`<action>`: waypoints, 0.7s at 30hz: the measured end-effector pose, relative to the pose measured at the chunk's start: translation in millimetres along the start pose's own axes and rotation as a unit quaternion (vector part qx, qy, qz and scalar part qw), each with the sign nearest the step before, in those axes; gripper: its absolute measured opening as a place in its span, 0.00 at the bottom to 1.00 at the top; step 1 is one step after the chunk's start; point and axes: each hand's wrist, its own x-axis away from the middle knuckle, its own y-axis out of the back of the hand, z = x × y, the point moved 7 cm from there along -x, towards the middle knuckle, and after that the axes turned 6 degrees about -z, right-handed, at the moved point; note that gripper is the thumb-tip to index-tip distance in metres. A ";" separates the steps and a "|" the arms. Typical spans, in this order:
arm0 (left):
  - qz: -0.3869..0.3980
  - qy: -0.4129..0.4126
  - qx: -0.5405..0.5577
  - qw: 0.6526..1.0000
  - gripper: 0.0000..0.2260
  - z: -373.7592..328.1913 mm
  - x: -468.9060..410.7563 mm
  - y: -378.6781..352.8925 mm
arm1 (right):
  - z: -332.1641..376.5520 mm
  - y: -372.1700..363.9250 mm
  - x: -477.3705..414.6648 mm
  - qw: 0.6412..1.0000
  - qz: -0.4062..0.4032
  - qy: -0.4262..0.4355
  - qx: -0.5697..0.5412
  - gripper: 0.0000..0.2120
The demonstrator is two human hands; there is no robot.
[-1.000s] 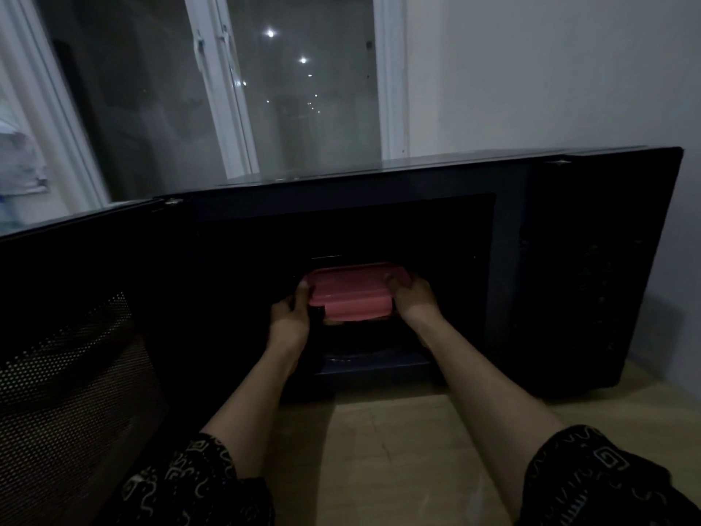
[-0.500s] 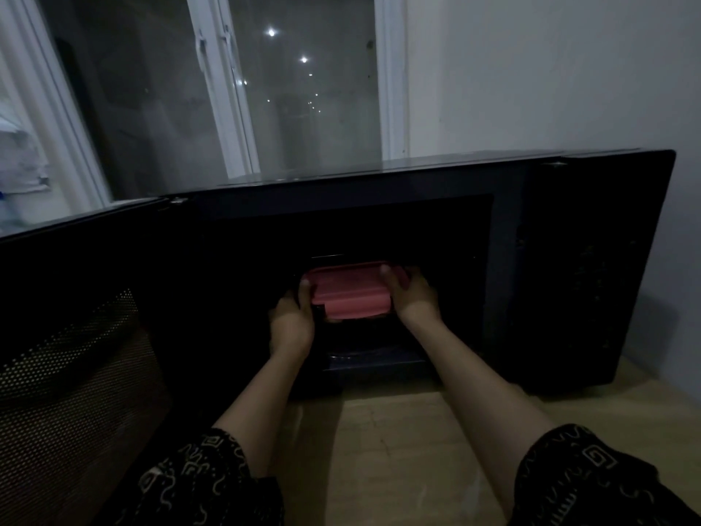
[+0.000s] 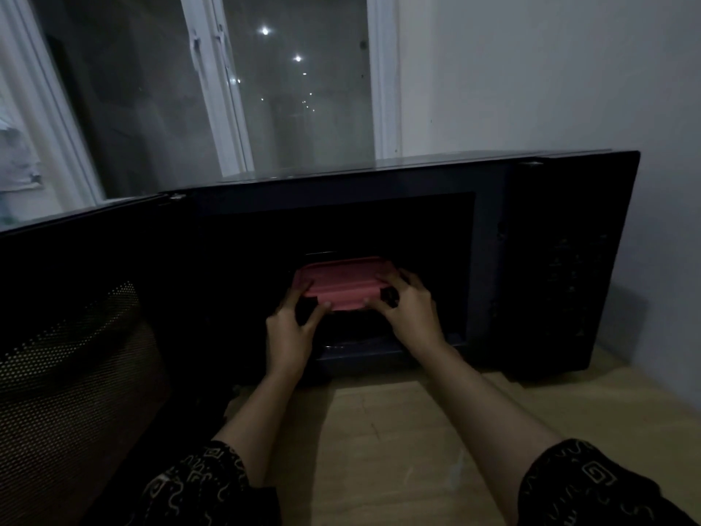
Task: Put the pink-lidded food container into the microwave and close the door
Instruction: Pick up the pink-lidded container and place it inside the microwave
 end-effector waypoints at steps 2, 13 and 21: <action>0.000 0.007 0.010 1.000 0.22 0.1 -2.5 -0.6 | 0.5 -0.6 -3.1 1.000 -0.003 0.005 0.000 0.24; -0.006 0.008 0.019 1.000 0.22 4.5 -6.8 -4.8 | -3.0 -3.9 -7.5 1.000 -0.010 0.020 -0.021 0.21; -0.033 0.001 -0.006 0.999 0.21 1.3 -0.5 -1.0 | 1.0 -3.2 -2.4 0.999 -0.012 0.029 -0.019 0.21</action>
